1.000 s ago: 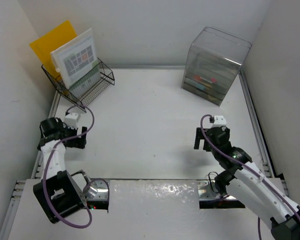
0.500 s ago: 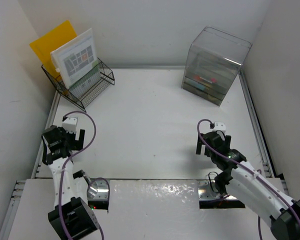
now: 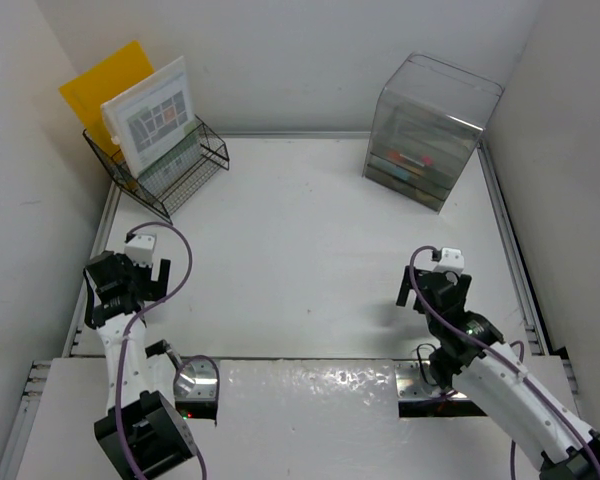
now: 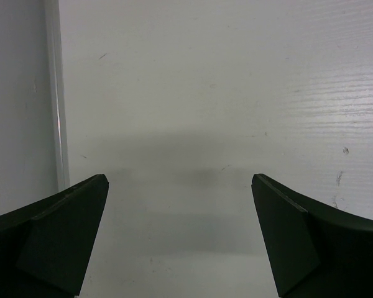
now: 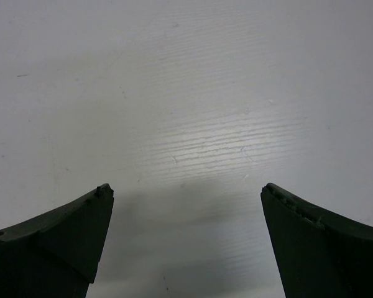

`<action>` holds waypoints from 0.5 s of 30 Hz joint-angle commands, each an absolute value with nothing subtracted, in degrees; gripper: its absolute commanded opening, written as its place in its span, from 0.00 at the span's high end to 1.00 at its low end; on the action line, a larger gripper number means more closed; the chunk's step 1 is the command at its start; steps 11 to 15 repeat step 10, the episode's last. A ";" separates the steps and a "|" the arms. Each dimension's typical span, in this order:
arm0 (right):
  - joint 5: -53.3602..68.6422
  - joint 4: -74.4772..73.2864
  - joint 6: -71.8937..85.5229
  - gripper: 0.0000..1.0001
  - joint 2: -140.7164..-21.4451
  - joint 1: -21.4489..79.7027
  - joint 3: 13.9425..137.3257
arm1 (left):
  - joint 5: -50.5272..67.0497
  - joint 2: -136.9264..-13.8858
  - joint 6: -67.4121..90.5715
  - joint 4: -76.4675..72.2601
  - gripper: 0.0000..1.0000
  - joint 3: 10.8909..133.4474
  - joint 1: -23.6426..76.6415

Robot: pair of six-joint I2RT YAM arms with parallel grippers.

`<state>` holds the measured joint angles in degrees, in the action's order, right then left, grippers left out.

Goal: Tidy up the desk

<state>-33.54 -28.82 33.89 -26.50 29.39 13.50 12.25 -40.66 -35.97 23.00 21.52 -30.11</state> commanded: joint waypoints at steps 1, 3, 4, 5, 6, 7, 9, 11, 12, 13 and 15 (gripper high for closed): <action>-35.42 -26.98 33.75 0.01 -25.05 29.18 13.45 | 13.10 -40.25 -36.39 21.45 0.00 21.88 -30.50; -35.42 -26.81 33.66 0.01 -24.87 29.27 13.36 | 13.10 -40.17 -36.47 21.36 0.00 21.80 -30.50; -35.51 -26.81 33.75 0.01 -24.70 29.27 13.19 | 13.10 -40.25 -36.47 21.44 0.00 21.88 -30.50; -35.51 -26.63 33.92 0.01 -24.70 29.18 13.01 | 13.18 -40.25 -36.47 21.45 0.00 21.88 -30.50; -35.42 -26.46 34.01 0.01 -24.70 29.27 12.92 | 13.18 -40.25 -36.47 21.45 0.00 21.88 -30.50; -35.42 -26.46 34.62 0.01 -24.61 29.27 12.75 | 13.18 -40.25 -36.47 21.45 0.00 21.88 -30.50; -35.42 -25.85 34.63 0.01 -24.26 29.18 12.39 | 13.27 -40.25 -36.56 21.62 0.00 21.88 -30.50; -35.33 -25.49 34.37 0.01 -24.00 29.18 11.96 | 13.27 -40.25 -36.56 21.53 0.00 21.88 -30.50; -35.33 -25.49 34.37 0.01 -24.00 29.18 11.96 | 13.27 -40.25 -36.56 21.53 0.00 21.88 -30.50; -35.33 -25.49 34.37 0.01 -24.00 29.18 11.96 | 13.27 -40.25 -36.56 21.53 0.00 21.88 -30.50; -35.33 -25.49 34.37 0.01 -24.00 29.18 11.96 | 13.27 -40.25 -36.56 21.53 0.00 21.88 -30.50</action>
